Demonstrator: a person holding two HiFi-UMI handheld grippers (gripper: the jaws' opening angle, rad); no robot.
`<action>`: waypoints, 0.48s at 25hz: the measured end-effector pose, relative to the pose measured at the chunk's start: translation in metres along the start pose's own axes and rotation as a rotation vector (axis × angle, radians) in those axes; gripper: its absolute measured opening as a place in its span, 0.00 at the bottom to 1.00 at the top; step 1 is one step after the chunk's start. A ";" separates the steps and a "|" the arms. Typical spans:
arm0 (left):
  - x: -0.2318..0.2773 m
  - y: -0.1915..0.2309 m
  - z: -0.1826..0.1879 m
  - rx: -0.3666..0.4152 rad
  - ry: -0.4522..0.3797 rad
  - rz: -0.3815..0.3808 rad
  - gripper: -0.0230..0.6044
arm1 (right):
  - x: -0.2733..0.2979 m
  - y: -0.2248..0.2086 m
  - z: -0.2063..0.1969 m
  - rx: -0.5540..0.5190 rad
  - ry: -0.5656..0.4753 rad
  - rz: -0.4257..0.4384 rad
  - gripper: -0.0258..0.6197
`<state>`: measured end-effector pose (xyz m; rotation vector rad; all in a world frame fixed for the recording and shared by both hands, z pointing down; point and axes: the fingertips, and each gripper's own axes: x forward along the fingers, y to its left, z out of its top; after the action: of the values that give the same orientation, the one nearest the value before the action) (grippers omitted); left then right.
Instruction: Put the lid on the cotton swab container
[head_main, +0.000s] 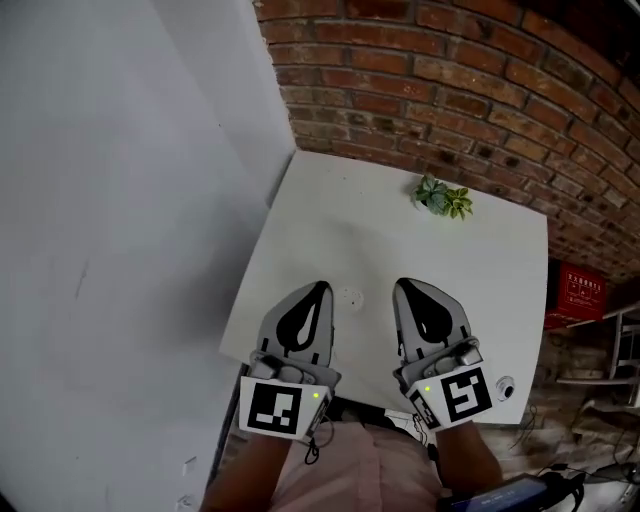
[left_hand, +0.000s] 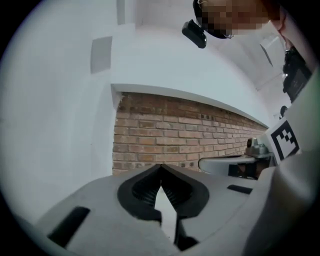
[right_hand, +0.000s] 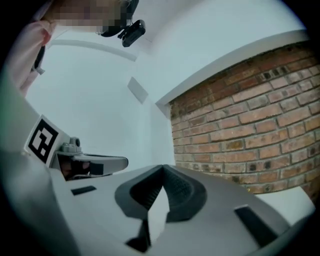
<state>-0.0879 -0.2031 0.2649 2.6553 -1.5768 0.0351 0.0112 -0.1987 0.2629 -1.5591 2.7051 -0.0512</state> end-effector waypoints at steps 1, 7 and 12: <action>-0.002 0.002 0.010 0.014 -0.034 0.010 0.04 | -0.002 0.000 0.006 -0.006 -0.008 -0.014 0.05; -0.011 -0.001 0.040 0.012 -0.126 0.028 0.04 | -0.014 -0.006 0.019 -0.032 -0.013 -0.074 0.05; -0.014 -0.005 0.040 0.024 -0.127 0.016 0.04 | -0.019 -0.009 0.017 -0.055 -0.004 -0.101 0.05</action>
<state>-0.0905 -0.1910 0.2243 2.7124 -1.6437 -0.1174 0.0290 -0.1874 0.2459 -1.7079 2.6451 0.0254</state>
